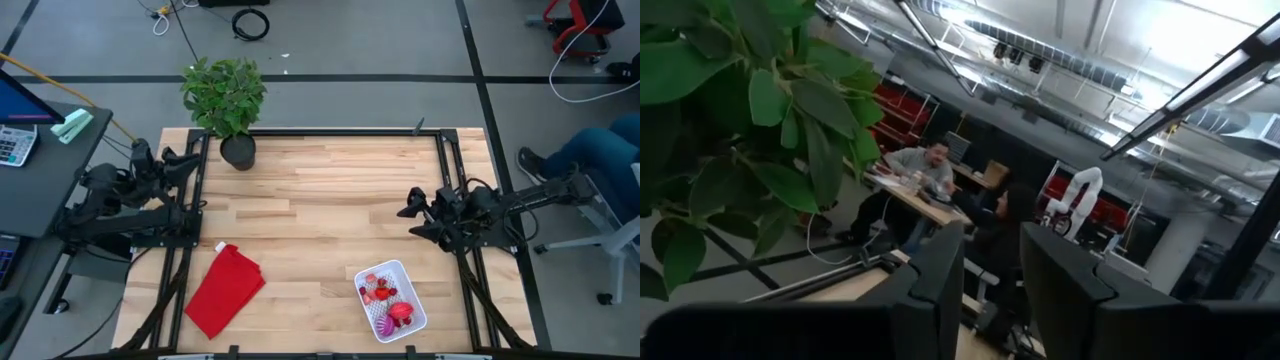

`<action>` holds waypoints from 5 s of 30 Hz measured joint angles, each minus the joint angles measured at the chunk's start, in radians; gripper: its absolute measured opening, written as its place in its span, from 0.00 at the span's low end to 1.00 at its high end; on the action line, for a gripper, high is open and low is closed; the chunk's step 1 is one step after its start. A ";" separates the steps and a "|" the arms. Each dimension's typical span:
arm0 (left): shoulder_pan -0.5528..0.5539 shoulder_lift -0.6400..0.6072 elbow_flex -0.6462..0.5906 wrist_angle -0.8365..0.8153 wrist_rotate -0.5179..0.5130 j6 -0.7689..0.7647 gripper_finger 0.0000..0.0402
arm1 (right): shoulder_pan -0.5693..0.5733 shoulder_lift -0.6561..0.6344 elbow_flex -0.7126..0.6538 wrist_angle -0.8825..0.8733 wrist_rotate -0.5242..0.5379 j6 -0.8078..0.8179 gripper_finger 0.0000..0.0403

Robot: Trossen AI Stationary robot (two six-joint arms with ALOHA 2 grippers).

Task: Pick and placing Produce into tupperware
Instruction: Return to Home Position

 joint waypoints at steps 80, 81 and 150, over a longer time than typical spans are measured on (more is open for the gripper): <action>-0.002 -0.004 -0.490 0.143 0.012 0.006 0.27 | -0.001 -0.315 0.002 -0.663 0.198 0.231 0.69; -0.002 -0.004 -0.490 0.141 0.012 0.019 0.27 | 0.000 -0.315 0.002 -0.663 0.198 0.236 0.69; -0.002 -0.004 -0.494 0.167 0.010 0.024 0.27 | 0.000 -0.433 -0.032 -0.703 0.172 0.231 0.69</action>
